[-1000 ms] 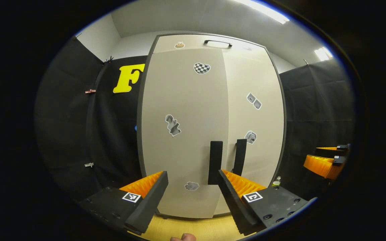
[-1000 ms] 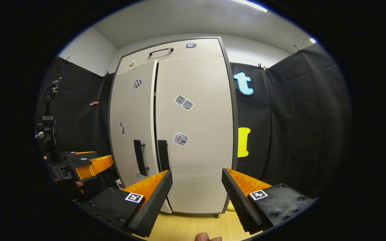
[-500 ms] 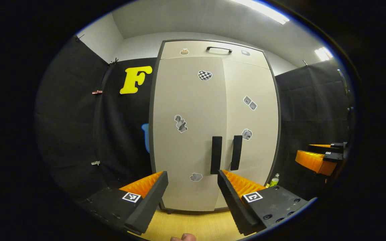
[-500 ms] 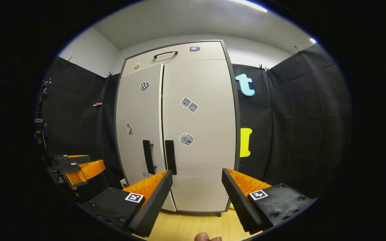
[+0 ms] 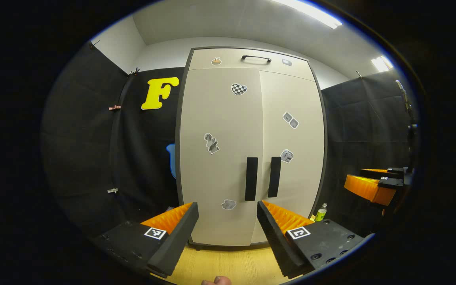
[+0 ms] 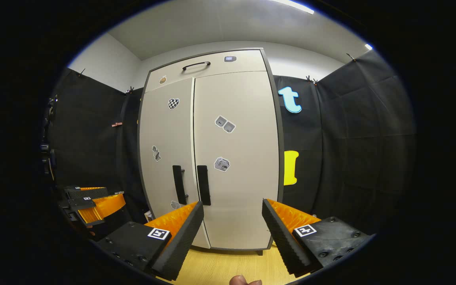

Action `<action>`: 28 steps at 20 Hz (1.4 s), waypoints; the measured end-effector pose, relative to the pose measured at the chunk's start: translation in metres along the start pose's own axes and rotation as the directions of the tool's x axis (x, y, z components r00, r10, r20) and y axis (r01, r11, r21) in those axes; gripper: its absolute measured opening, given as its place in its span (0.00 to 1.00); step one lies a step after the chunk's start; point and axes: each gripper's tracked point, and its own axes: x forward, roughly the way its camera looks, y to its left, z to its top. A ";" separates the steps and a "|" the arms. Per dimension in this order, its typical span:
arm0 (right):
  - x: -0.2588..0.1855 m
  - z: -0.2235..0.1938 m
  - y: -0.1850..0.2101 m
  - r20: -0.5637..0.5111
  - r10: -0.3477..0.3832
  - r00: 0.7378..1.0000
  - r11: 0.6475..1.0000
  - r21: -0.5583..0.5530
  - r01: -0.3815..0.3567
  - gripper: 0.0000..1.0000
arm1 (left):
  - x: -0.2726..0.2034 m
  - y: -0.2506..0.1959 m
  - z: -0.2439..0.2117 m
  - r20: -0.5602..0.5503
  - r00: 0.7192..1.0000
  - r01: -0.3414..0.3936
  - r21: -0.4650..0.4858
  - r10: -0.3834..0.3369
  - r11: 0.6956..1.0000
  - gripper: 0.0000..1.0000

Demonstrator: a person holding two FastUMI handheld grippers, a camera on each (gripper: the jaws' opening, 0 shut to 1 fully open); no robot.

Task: Grab one shoe with the right hand and put it into the shoe cabinet, grab the other shoe with the left hand and put it into the shoe cabinet; then close the right door with the right hand and the left door with the left hand.

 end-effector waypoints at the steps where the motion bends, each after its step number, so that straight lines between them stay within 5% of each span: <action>1: 0.000 0.000 0.000 0.000 0.002 1.000 1.000 0.000 -0.002 0.98 | -0.001 -0.001 0.001 0.003 1.000 0.001 0.001 -0.001 1.000 0.95; 13: 0.000 -0.025 -0.004 -0.017 0.043 0.999 0.999 0.005 -0.043 0.98 | -0.002 -0.034 -0.013 0.019 0.999 0.029 0.032 -0.029 0.999 0.97; 28: -0.002 -0.060 -0.020 -0.061 0.244 0.968 0.969 0.052 -0.241 0.98 | -0.015 -0.070 -0.042 0.028 0.997 -0.078 0.041 0.077 0.996 0.95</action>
